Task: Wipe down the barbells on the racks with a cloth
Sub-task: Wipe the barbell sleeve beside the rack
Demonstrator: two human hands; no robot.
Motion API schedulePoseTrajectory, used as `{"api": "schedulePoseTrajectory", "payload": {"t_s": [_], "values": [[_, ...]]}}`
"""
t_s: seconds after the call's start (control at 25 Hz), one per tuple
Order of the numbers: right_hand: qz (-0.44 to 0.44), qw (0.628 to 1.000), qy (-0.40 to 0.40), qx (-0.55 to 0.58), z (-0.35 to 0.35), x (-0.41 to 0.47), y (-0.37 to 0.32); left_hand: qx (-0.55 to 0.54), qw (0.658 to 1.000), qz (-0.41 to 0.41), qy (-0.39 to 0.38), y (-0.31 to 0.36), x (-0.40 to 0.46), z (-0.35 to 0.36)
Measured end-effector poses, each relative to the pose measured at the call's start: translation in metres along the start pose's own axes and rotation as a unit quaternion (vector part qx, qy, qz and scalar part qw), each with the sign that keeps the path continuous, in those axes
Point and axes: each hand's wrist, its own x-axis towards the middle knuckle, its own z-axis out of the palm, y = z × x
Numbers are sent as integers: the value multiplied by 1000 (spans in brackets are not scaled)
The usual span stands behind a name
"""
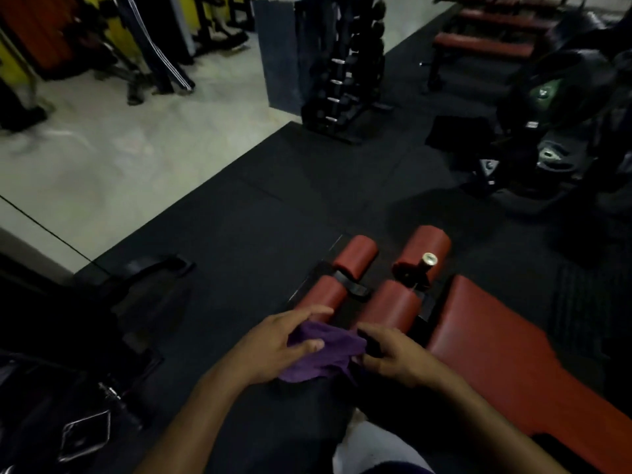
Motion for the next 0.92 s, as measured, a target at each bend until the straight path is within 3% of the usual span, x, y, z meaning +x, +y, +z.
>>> {"api": "schedulePoseTrajectory", "payload": {"t_s": [0.16, 0.28, 0.48, 0.6, 0.68, 0.8, 0.92], "values": [[-32, 998, -26, -52, -10, 92, 5, 5, 994, 12, 108, -51, 27, -56], [-10, 999, -12, -44, -29, 157, 23, -1, 990, -2, 138, -87, 57, -108], [3, 989, 12, 146, -49, 287, -4, 3, 987, -19, 159, -136, 113, -218], [24, 944, 101, 313, -53, 352, -24, -84, 974, -71, 199, -161, 137, -270], [52, 919, 146, 363, -54, 398, -37, -125, 967, -80, 207, -182, 155, -297], [58, 922, 176, 340, -53, 465, -57, -122, 976, -111, 145, -220, 196, -334], [14, 961, 171, 217, -67, 519, -82, -93, 991, -95, -1, -238, 252, -371]]}}
